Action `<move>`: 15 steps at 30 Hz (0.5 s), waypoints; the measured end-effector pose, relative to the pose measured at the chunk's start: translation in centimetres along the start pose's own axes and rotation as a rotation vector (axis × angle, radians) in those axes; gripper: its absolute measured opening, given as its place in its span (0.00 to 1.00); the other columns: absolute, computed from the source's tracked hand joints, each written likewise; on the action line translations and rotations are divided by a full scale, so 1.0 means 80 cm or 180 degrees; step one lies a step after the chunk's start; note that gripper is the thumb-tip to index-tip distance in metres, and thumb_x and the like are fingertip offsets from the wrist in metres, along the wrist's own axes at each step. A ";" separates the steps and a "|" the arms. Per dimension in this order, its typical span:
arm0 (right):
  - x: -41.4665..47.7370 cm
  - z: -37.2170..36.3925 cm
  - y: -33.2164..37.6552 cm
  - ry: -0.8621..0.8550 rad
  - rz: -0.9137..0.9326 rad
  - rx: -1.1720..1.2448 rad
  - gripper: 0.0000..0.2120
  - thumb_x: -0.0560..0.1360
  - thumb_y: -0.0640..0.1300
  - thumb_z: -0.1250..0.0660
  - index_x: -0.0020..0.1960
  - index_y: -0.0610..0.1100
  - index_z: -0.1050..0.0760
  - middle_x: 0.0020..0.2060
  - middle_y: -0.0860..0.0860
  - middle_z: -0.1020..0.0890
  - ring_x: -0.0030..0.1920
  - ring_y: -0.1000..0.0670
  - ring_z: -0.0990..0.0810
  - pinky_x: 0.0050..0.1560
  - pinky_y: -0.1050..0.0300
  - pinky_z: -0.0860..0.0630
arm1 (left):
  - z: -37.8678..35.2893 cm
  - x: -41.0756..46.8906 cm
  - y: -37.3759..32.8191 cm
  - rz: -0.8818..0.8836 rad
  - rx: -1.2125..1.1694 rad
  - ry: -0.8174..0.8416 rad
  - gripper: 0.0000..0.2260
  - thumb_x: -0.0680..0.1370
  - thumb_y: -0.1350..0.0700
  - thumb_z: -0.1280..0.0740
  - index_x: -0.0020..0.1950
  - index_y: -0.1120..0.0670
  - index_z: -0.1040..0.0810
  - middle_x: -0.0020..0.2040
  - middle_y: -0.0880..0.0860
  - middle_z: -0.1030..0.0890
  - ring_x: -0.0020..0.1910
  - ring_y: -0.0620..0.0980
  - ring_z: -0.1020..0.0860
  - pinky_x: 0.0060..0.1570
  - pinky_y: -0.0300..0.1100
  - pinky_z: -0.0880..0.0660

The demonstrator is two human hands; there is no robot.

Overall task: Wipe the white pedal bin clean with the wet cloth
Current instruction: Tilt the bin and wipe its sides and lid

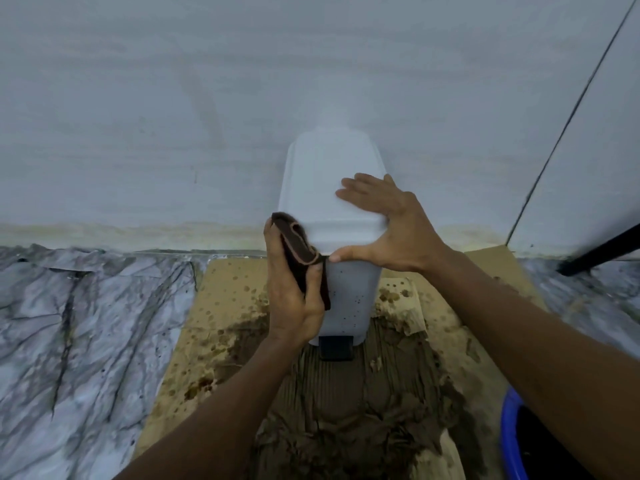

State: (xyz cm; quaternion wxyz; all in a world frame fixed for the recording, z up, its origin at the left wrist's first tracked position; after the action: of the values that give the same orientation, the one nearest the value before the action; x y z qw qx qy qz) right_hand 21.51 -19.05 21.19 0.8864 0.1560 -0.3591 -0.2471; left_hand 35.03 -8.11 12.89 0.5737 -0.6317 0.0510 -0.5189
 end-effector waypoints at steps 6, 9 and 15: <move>-0.021 0.003 0.006 0.0054 0.0055 0.0111 0.46 0.58 0.67 0.22 0.71 0.49 0.27 0.73 0.52 0.29 0.77 0.52 0.37 0.78 0.38 0.46 | 0.032 -0.006 -0.015 -0.0169 0.0216 0.0355 0.29 0.83 0.55 0.40 0.82 0.55 0.47 0.75 0.53 0.30 0.72 0.46 0.30 0.67 0.47 0.28; -0.026 0.003 0.009 0.0094 0.0042 0.0130 0.46 0.58 0.68 0.24 0.72 0.50 0.28 0.74 0.53 0.30 0.77 0.52 0.39 0.78 0.39 0.48 | 0.041 0.002 -0.019 -0.0272 0.0471 0.0571 0.27 0.84 0.49 0.44 0.82 0.48 0.48 0.79 0.52 0.36 0.76 0.46 0.34 0.71 0.46 0.31; -0.032 0.002 0.010 0.0233 0.0025 -0.0004 0.47 0.60 0.69 0.25 0.74 0.51 0.30 0.76 0.54 0.33 0.79 0.53 0.43 0.78 0.38 0.50 | 0.038 0.039 -0.050 0.0209 0.0444 0.0629 0.18 0.85 0.53 0.45 0.75 0.41 0.35 0.64 0.38 0.23 0.60 0.29 0.26 0.58 0.30 0.29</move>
State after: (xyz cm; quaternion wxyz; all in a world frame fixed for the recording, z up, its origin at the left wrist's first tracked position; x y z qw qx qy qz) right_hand 20.04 -17.03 20.24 0.9000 0.1630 -0.3269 -0.2379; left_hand 36.51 -6.81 18.50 0.6251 -0.5340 0.0916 -0.5619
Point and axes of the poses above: each hand's wrist, its own x-axis towards the middle knuckle, its own z-axis out of the back of the hand, y = z × x, the point moved 7 cm from there along x, towards the middle knuckle
